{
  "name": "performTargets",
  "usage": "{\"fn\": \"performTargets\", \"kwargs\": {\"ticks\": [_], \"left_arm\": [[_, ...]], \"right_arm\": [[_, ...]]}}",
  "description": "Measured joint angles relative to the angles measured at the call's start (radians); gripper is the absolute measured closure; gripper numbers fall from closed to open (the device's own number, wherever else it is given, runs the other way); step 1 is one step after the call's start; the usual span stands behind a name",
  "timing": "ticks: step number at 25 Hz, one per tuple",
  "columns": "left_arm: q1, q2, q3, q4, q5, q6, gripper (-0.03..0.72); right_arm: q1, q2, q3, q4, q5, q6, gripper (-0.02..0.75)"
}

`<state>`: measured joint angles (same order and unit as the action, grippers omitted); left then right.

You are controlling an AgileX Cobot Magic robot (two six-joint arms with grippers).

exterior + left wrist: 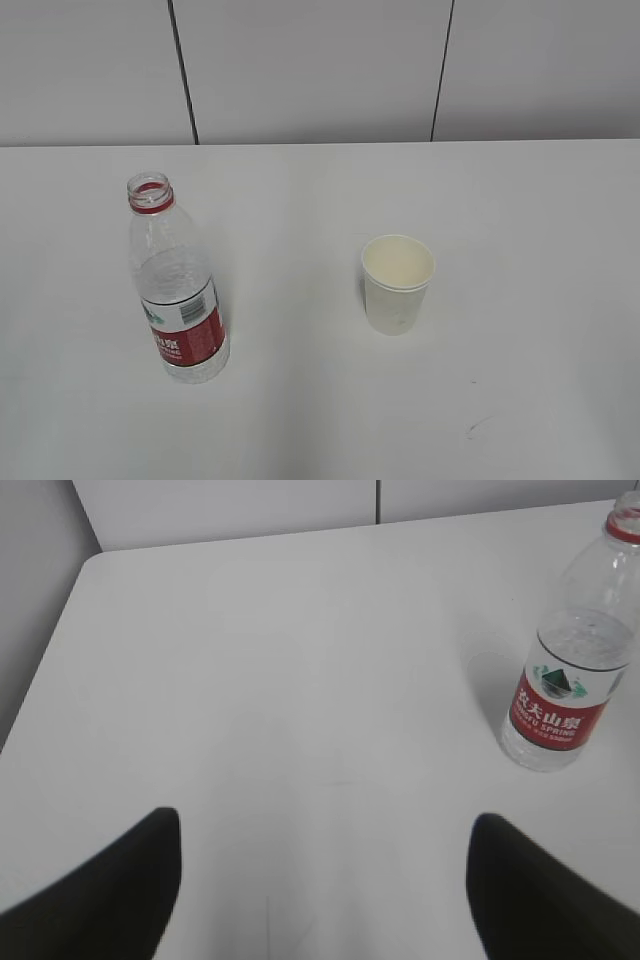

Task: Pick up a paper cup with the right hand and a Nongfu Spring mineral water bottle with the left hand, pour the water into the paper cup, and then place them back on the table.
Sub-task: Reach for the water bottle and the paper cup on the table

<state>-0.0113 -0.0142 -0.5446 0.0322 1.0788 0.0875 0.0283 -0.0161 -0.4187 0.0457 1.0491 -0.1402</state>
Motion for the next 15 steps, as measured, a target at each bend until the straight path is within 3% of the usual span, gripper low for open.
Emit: {"fn": "performTargets", "kwargs": {"ticks": [15], "left_arm": [[0.000,0.000,0.000,0.000,0.000,0.000,0.161]], "right_arm": [[0.000,0.000,0.000,0.000,0.000,0.000,0.174]]}}
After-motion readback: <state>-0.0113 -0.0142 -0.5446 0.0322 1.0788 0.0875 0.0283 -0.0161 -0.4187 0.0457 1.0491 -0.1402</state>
